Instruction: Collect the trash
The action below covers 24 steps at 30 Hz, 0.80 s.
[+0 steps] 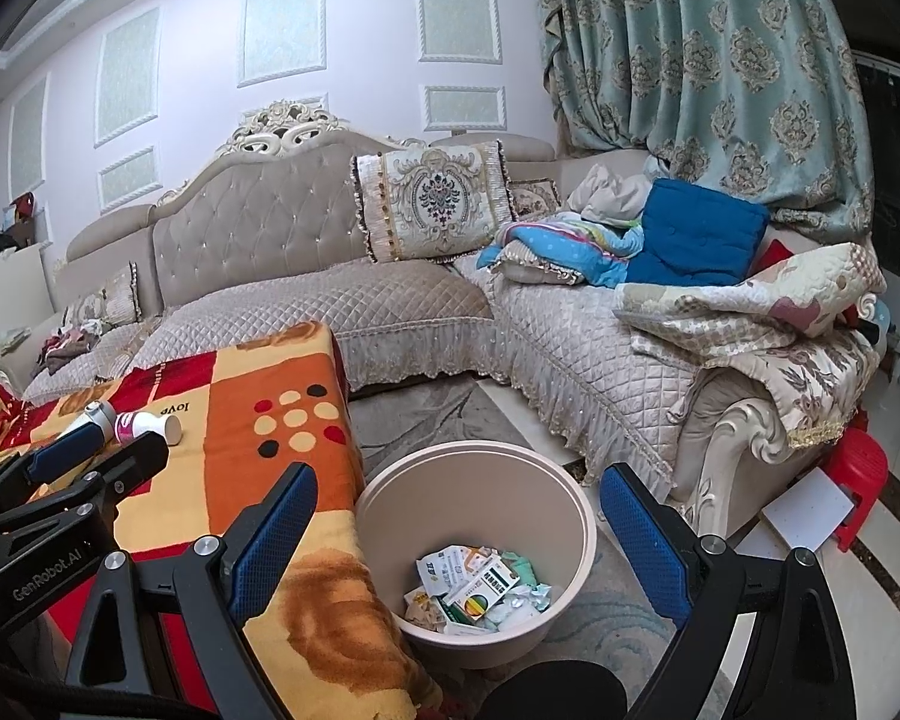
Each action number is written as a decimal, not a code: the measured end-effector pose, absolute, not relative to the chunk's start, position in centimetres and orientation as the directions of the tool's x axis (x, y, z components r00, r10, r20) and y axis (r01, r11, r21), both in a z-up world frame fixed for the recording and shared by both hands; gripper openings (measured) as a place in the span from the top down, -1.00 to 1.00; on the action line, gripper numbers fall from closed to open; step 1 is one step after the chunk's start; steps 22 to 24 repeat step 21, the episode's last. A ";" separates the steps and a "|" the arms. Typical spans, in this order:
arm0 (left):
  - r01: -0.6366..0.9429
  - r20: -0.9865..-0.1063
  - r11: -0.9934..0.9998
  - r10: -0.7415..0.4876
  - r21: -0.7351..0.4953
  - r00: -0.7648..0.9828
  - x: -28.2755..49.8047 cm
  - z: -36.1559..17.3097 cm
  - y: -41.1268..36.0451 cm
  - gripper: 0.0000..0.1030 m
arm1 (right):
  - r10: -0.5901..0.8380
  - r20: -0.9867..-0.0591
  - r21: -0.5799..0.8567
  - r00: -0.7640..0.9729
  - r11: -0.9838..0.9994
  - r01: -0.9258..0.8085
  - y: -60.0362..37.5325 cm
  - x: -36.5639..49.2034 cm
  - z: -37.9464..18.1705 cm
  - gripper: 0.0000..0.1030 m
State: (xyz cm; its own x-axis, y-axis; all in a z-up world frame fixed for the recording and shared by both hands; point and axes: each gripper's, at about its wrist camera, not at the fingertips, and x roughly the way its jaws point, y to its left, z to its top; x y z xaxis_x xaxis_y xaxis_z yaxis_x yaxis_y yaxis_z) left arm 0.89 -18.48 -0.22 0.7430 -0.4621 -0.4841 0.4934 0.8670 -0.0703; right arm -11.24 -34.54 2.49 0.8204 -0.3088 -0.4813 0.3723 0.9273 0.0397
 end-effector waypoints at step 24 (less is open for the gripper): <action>0.521 -0.491 0.852 -0.474 -0.047 0.731 1.0 -0.9 -19.5 -0.38 | -0.305 -0.498 0.047 0.812 0.925 0.377 -35.0 -11.0 2.1 -0.83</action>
